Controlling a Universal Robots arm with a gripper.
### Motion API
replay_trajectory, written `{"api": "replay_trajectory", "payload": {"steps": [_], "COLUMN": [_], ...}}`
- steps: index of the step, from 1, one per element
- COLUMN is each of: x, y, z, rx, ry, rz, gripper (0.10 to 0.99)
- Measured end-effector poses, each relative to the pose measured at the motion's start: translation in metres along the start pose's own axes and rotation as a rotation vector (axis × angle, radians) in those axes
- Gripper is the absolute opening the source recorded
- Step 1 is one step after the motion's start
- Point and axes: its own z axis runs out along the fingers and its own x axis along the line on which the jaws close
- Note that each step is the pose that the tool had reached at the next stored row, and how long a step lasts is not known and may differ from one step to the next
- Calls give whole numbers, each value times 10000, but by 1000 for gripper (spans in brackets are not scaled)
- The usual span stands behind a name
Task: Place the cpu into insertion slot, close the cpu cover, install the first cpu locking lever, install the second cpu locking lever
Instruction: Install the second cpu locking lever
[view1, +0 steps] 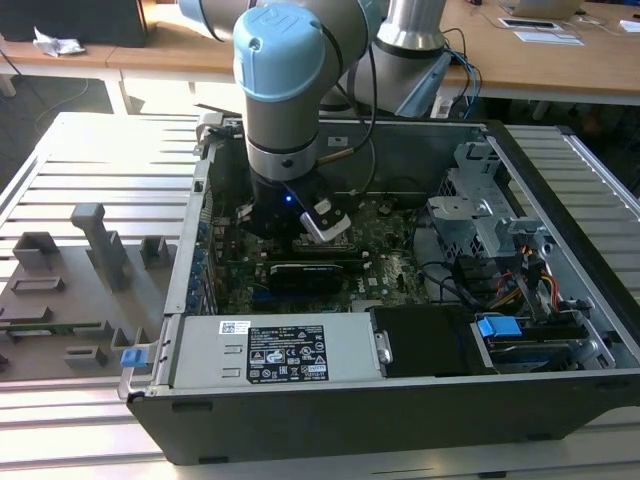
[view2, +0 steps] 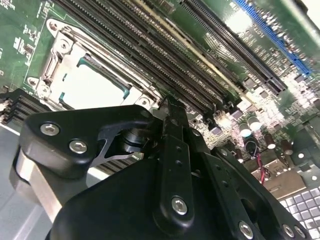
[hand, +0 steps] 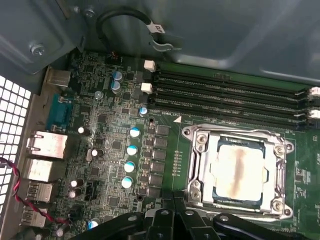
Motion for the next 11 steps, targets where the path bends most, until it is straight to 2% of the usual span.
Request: {"api": "replay_trajectory", "payload": {"steps": [7, 10, 11], "x": [-7, -11, -15], "y": [33, 41, 55], "z": [29, -13, -71], "rx": [-12, -15, 8], "ry": [32, 29, 35], "rz": [-192, -196, -197], "gripper": [106, 106, 106]}}
